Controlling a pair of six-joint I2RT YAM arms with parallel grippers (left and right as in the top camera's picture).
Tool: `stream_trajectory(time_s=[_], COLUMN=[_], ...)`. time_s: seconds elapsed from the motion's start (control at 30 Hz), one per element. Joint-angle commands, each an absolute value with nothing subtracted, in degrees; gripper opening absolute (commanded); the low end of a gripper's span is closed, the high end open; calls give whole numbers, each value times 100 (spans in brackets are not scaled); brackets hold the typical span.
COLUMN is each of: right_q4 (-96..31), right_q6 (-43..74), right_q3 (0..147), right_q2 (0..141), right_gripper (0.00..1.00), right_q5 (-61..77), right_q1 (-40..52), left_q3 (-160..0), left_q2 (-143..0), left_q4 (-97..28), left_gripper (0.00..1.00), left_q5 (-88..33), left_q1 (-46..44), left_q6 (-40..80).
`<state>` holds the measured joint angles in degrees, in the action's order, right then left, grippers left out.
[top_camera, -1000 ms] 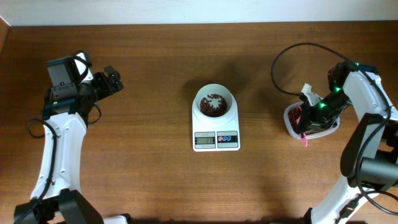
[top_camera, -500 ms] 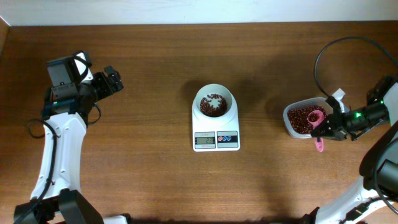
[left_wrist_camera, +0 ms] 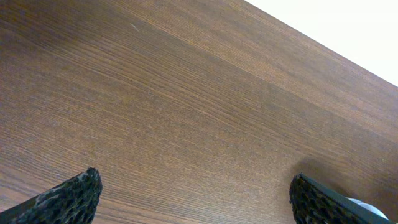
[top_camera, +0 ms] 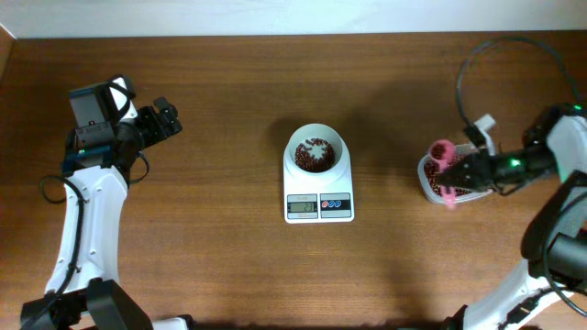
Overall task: Scoop item into bowl and weigh 50g on scale
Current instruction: 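Lift the filled scoop and carry it over the white bowl, then tip the scoop to pour beans into the white bowl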
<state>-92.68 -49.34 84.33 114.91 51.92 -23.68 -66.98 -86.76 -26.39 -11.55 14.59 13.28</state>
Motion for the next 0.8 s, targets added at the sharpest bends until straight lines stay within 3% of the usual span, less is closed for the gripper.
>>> stream_trajectory(time_s=[0.0, 0.1, 0.3, 0.53, 0.77], right_q4=[-9052, -8621, -6893, -5153, -5970], right_q6=[-5057, -4882, -3177, -1737, -1686], right_q3=[8394, 8394, 8394, 8416, 9793], right_q2=[11480, 11480, 11480, 11480, 11480], right_gripper=[4, 4, 4, 4, 4], right_q5=[5918, 6285, 6278, 5363, 3747], right_q1=[-1627, -840, 528, 1339, 1468], left_q3=[-6777, -6777, -6777, -6777, -6777], left_q2=[-8689, -8689, -8689, -8689, -8689], left_q4=[-2628, -2628, -2628, -2628, -2628], left_gripper=[99, 99, 99, 99, 99], left_q5=[-1111, -1111, -1111, -1111, -1111], left_q1=[1479, 1479, 1479, 1479, 1479], left_q6=[1382, 1385, 1382, 1385, 1385])
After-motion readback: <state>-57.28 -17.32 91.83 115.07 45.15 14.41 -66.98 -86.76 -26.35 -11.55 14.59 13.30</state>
